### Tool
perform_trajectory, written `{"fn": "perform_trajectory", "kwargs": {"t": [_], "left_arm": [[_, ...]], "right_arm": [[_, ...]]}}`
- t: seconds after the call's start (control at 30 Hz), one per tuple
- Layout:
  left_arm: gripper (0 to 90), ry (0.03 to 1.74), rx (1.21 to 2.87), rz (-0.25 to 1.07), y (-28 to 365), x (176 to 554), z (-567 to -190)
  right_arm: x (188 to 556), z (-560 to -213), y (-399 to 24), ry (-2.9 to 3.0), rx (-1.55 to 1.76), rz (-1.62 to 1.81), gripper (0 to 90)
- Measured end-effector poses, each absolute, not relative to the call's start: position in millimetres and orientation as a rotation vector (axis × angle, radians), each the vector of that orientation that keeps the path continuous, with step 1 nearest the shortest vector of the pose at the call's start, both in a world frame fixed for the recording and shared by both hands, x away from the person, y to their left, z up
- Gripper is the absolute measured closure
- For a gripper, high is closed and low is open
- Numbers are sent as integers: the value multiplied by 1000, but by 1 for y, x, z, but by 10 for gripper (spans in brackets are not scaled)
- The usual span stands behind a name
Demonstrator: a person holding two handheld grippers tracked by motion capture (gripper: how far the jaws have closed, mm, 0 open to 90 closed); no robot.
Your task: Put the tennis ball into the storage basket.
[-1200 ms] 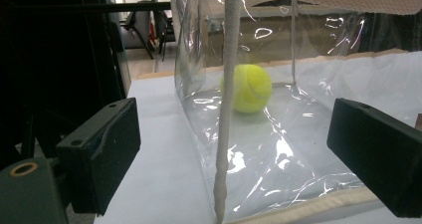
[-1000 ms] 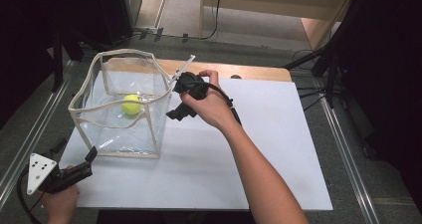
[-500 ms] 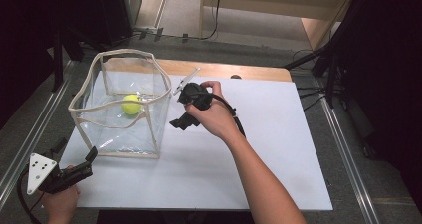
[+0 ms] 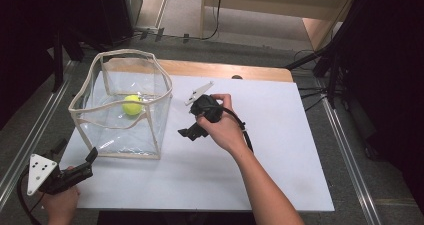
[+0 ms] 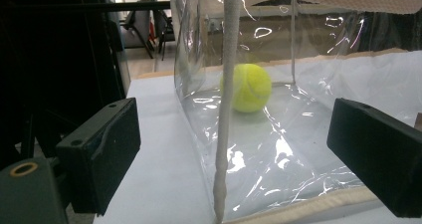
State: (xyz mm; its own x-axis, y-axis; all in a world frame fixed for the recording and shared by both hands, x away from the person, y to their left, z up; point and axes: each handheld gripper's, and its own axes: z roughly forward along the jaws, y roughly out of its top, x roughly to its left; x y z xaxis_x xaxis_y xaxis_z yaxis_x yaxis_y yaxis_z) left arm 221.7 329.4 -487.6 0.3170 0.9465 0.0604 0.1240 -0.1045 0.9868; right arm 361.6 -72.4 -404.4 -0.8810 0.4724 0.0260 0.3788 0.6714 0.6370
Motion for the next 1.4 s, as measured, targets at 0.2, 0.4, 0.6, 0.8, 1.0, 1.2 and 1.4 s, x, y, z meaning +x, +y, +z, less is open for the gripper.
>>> {"fn": "perform_trajectory", "kwargs": {"t": [0.2, 0.4, 0.6, 0.8, 1.0, 1.2, 1.4], "left_arm": [[69, 1024, 1508, 960, 329, 222, -488], [69, 1023, 1509, 960, 329, 222, -488], [69, 1024, 1509, 960, 329, 221, -488], [69, 1025, 1511, 962, 329, 221, -488], [69, 1023, 1513, 962, 329, 221, -488], [69, 1024, 1514, 962, 328, 221, -488], [69, 1020, 1515, 967, 328, 221, -488]], "right_arm": [[352, -414, -81, 2723, 713, 985, 0], [342, -424, -90, 2709, 735, 1011, 0], [333, -435, -101, 2687, 762, 1054, 0], [322, -445, -113, 2651, 785, 1108, 0], [312, -454, -125, 2615, 820, 1159, 0], [303, -462, -138, 2583, 841, 1183, 0], [294, -469, -152, 2549, 868, 1219, 0]]}}
